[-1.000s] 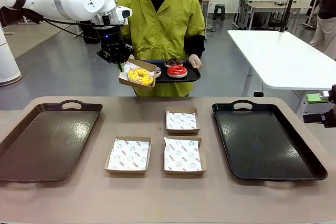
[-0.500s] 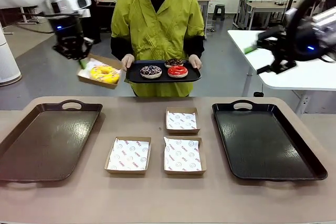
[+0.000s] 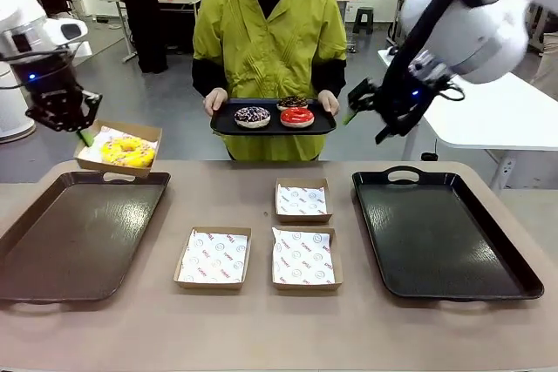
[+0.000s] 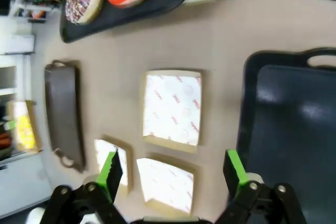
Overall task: Individually package the donuts and arrange them on the tray.
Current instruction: Place the picked Paper togo box on the Handle tray while simultaneously picking up another Paper togo box from the table with the other hand.
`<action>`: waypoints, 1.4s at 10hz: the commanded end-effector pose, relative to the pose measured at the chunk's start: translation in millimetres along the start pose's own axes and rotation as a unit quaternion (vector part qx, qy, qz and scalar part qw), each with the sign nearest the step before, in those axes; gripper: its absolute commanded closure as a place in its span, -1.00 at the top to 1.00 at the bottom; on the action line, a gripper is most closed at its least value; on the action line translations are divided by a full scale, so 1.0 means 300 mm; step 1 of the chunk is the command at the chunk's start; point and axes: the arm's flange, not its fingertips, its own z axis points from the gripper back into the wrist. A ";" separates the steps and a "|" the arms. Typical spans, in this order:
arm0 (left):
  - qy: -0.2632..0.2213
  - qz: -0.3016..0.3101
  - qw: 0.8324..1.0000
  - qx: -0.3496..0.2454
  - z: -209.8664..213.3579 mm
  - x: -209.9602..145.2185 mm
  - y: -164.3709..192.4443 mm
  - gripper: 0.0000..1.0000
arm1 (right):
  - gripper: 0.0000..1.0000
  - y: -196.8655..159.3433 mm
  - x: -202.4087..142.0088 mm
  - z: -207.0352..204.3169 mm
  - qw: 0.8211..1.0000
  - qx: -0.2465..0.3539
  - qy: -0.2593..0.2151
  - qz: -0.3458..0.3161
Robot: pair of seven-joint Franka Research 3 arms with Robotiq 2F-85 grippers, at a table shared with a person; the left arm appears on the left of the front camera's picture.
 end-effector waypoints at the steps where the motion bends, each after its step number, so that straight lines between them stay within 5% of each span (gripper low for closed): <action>1: -0.008 -0.011 1.000 -0.007 -0.026 -0.027 0.053 -0.98 | 1.00 0.066 0.022 -0.083 0.999 -0.041 0.016 -0.004; 5: 0.012 -0.022 1.000 0.011 -0.091 -0.043 0.130 -0.98 | 1.00 0.115 -0.026 -0.256 0.996 -0.081 0.025 0.008; 14: 0.018 -0.010 1.000 0.006 -0.089 -0.043 0.106 -0.98 | 1.00 0.103 -0.047 -0.262 0.997 -0.065 0.036 0.019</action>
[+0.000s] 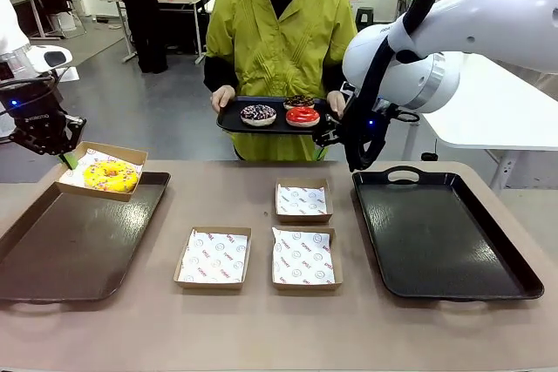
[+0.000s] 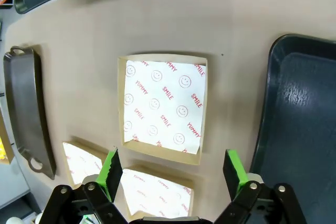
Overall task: Individually package the donuts and arrange them on the tray.
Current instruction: Place the picked Paper togo box on the Handle tray while simultaneously picking up another Paper togo box from the table with the other hand.
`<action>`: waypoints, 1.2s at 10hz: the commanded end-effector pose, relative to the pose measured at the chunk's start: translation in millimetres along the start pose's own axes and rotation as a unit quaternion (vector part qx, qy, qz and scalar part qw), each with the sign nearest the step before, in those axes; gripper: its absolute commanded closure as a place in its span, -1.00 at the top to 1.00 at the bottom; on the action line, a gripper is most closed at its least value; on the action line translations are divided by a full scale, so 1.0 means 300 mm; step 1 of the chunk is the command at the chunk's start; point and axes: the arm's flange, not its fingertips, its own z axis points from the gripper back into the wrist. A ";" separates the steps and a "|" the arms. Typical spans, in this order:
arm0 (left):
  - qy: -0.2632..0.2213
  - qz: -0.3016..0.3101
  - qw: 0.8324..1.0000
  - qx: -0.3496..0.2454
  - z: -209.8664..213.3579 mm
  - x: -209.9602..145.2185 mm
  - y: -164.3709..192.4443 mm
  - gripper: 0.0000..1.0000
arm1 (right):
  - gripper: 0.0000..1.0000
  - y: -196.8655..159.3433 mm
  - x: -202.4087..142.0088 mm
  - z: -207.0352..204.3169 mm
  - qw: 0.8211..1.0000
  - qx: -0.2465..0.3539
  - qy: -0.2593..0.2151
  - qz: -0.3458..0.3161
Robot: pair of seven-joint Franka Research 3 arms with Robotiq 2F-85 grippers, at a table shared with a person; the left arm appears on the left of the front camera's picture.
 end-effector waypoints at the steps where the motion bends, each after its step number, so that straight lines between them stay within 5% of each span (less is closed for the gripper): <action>1: 0.000 0.000 1.000 0.000 0.000 0.000 0.000 -0.98 | 1.00 0.013 -0.005 -0.056 0.999 -0.042 0.001 -0.005; 7: -0.024 -0.025 0.998 0.043 -0.133 0.149 0.057 -0.98 | 1.00 0.077 -0.023 -0.293 0.990 -0.139 0.017 -0.002; 12: -0.016 -0.031 0.998 0.043 -0.190 0.226 0.077 -0.98 | 1.00 0.055 -0.010 -0.334 0.986 -0.164 0.022 0.021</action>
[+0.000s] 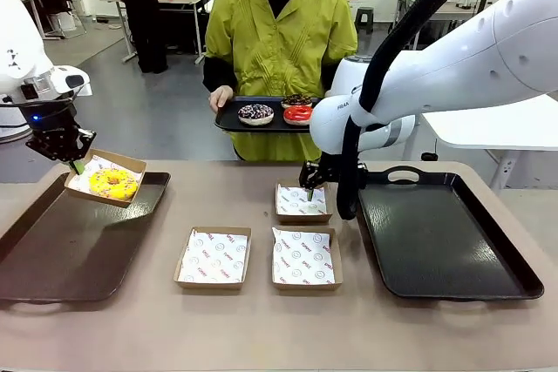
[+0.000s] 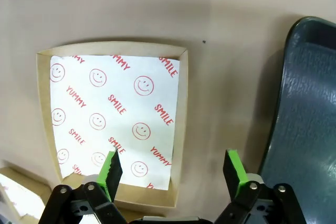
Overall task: Individually package the donuts and arrange them on the tray.
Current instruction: Place the picked Paper togo box on the Handle tray while simultaneously picking up another Paper togo box from the table with the other hand.
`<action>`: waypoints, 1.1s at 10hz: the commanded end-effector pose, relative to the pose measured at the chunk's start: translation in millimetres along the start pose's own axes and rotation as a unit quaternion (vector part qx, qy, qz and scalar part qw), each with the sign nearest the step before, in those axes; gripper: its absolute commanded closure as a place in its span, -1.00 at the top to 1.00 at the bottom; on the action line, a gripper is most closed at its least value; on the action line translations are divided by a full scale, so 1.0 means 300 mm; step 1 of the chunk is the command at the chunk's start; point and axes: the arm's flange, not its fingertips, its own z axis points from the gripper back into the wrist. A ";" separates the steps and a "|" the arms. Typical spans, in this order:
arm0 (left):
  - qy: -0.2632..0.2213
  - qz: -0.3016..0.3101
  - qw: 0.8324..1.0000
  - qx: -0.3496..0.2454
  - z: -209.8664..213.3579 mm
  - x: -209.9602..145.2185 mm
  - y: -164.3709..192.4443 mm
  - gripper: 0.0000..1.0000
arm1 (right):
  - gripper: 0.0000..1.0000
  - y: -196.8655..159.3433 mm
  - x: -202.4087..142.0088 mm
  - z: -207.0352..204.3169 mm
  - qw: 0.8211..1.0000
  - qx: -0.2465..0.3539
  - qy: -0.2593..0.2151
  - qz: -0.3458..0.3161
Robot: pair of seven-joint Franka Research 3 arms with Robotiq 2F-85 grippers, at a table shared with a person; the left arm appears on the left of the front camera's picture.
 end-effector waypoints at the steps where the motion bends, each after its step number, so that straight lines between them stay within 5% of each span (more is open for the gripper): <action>1: -0.008 -0.013 1.000 0.003 -0.017 0.043 0.002 -0.98 | 1.00 0.010 0.032 -0.009 1.000 -0.017 -0.004 -0.003; 11: 0.020 -0.054 0.998 0.014 -0.155 0.148 -0.095 -0.98 | 1.00 0.007 0.033 0.000 1.000 -0.020 -0.006 0.001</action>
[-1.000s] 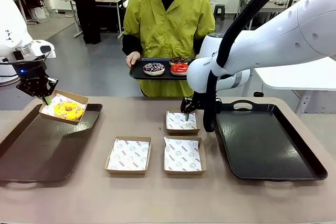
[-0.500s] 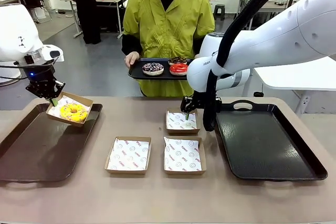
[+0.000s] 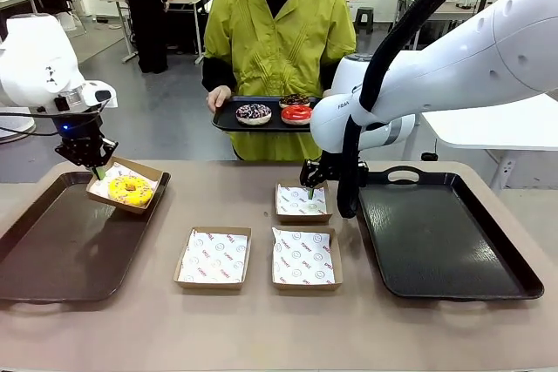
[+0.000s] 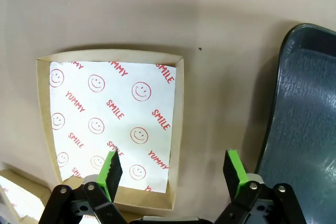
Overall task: Individually package the donuts and arrange them on the tray.
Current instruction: Place the picked Paper togo box on the Handle tray while simultaneously picking up another Paper togo box from the table with the other hand.
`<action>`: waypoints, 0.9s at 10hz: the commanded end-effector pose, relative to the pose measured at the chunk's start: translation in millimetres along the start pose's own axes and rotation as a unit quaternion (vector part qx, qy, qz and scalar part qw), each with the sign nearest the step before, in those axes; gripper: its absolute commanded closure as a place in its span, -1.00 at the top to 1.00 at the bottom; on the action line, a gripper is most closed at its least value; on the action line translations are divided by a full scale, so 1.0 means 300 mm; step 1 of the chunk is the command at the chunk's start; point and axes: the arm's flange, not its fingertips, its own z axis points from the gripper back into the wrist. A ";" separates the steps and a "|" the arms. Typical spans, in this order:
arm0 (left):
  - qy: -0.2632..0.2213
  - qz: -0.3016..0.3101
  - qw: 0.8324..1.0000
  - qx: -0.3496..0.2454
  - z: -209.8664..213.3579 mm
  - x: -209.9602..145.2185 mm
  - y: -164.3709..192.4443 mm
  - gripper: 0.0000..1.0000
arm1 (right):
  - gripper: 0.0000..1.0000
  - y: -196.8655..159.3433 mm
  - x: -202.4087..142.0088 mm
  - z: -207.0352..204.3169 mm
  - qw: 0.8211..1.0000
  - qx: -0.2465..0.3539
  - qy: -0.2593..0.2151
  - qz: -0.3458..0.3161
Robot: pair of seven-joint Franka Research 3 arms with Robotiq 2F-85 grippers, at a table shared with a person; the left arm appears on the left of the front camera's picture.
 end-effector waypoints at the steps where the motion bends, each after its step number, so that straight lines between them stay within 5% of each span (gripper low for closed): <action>1: 0.010 -0.017 1.000 0.009 -0.012 0.027 -0.030 -0.98 | 1.00 0.008 0.021 -0.006 1.000 -0.018 -0.002 -0.001; 6: 0.019 -0.009 1.000 0.021 -0.046 0.035 -0.041 -0.98 | 0.95 0.003 0.015 -0.013 1.000 -0.015 0.002 -0.003; 7: 0.018 -0.005 1.000 0.021 -0.045 0.034 -0.035 -0.98 | 0.57 0.003 0.014 -0.013 1.000 -0.016 0.001 -0.003; 8: 0.018 -0.002 1.000 0.022 -0.042 0.032 -0.027 -0.98 | 0.80 0.004 0.014 -0.014 1.000 -0.017 0.002 -0.004; 9: 0.018 -0.002 1.000 0.024 -0.040 0.032 -0.027 -0.98 | 0.07 0.007 0.014 -0.015 1.000 -0.016 0.002 -0.002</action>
